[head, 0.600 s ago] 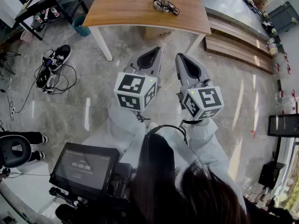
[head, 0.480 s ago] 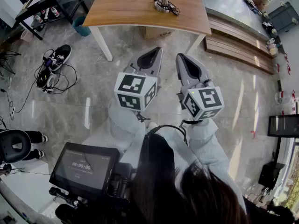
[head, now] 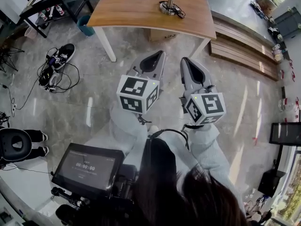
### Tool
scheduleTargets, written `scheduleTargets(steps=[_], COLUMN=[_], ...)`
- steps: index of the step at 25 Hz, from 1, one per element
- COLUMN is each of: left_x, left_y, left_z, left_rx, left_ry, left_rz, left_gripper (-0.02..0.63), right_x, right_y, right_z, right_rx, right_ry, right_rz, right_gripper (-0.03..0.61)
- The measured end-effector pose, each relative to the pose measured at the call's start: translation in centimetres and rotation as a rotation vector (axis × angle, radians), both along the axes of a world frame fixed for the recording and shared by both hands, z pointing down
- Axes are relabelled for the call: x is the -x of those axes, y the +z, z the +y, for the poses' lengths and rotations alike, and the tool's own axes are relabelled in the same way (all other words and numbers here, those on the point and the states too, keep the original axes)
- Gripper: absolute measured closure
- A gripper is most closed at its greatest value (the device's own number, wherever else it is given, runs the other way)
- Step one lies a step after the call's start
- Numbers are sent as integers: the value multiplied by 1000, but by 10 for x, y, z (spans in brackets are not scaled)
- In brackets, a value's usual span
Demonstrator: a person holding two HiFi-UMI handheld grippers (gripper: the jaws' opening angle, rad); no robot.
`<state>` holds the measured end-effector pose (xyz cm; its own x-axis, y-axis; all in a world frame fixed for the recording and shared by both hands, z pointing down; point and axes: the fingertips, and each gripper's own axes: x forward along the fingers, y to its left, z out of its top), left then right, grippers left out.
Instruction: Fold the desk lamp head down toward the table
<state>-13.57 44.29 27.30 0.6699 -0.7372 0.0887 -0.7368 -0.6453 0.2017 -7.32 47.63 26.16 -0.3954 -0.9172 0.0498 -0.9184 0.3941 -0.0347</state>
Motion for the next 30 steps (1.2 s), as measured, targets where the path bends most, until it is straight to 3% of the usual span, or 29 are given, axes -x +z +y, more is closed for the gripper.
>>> scheduleTargets(steps=[12,22,30], left_x=[-32,-55,-76], left_y=[18,15,21], left_z=[-80,-279,-402], left_rx=[29,15,25], left_ry=[-49,4,18], left_rz=[1,12,-39], left_gripper=[612,612,612], right_x=[-44,-66,-97], right_y=[16,7,7], right_z=[-75,-273,-400], right_rx=[33,12,41], right_ry=[-20,13,41], right_rz=[-5,31,22], right_gripper=[577,577,577])
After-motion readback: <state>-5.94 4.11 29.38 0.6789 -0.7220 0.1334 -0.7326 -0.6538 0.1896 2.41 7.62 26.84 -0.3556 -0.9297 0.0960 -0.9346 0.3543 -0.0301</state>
